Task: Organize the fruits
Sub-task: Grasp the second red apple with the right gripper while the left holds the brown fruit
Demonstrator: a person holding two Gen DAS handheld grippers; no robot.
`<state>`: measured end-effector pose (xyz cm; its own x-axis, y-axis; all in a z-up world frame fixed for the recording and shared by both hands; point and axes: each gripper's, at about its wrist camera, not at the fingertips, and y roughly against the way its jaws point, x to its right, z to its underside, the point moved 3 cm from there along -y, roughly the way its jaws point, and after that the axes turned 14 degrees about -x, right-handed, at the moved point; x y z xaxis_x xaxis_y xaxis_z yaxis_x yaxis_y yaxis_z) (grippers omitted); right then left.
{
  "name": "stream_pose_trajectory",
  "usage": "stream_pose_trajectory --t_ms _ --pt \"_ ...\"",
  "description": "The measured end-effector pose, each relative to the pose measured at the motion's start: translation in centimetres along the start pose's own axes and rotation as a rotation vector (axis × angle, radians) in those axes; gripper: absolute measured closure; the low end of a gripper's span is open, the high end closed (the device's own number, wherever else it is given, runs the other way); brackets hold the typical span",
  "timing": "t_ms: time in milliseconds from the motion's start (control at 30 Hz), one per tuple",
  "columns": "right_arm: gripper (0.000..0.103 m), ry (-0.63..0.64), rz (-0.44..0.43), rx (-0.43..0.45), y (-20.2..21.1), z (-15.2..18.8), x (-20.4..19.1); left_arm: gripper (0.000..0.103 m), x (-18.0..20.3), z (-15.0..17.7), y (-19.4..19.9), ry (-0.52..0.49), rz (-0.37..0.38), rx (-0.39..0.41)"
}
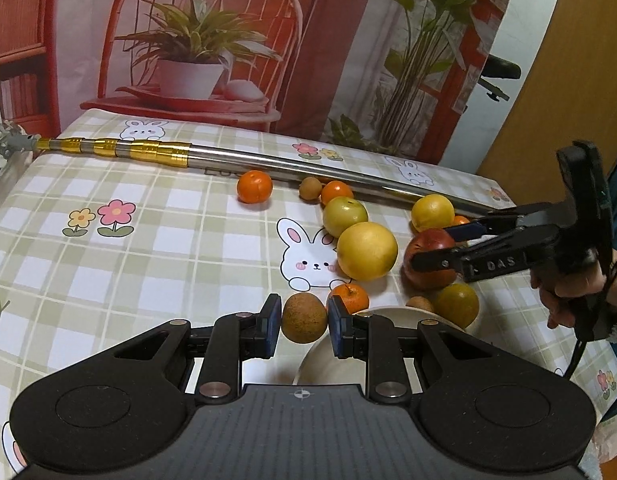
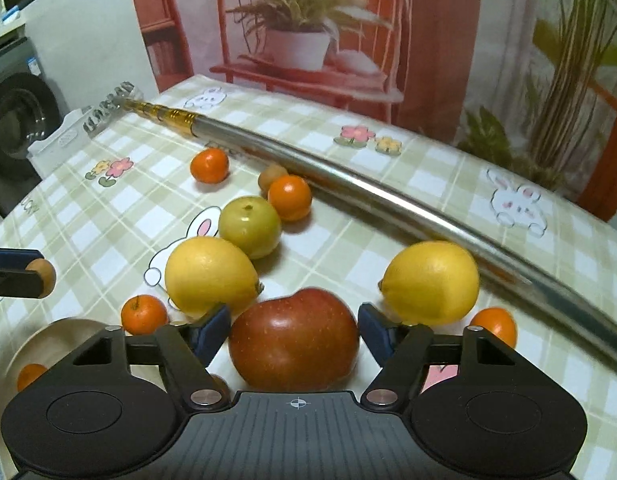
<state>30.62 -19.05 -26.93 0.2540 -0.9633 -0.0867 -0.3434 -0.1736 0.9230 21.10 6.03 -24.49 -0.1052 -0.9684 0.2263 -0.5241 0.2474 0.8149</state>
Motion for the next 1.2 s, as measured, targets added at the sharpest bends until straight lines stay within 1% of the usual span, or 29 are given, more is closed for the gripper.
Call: stream_pose_trajectory --t_ms 133,200,267,467,567,667,900,1067,1200 --pt "0.038 0.031 0.017 0.023 0.6 1.3 0.0 0.076 0.2 0.0 -0.1 0.0 0.0 0.0" --pt "0.038 0.017 0.025 0.037 1.1 2.0 0.5 0.076 0.4 0.0 -0.1 -0.002 0.001 -0.001" --pt "0.038 -0.024 0.027 0.06 1.6 3.1 1.5 0.076 0.6 0.0 -0.1 -0.009 0.008 -0.007" --pt "0.038 -0.203 0.023 0.166 3.2 7.2 5.5 0.076 1.2 0.2 -0.3 -0.024 0.01 -0.02" --pt "0.038 -0.26 0.024 0.209 3.8 9.1 6.5 0.076 1.4 0.3 -0.4 -0.028 0.012 -0.026" --pt "0.038 -0.296 0.013 0.243 4.2 10.7 6.7 0.076 1.6 0.4 -0.5 -0.036 0.01 -0.035" --pt "0.038 -0.297 0.026 0.259 5.1 12.8 5.8 0.076 1.6 0.5 -0.5 -0.039 0.012 -0.04" --pt "0.037 -0.271 0.05 0.241 5.2 12.6 5.2 0.076 1.7 0.5 -0.3 -0.045 0.018 -0.038" --pt "0.037 -0.25 0.04 0.213 4.7 11.9 5.3 0.076 1.6 0.6 -0.3 -0.044 0.02 -0.039"
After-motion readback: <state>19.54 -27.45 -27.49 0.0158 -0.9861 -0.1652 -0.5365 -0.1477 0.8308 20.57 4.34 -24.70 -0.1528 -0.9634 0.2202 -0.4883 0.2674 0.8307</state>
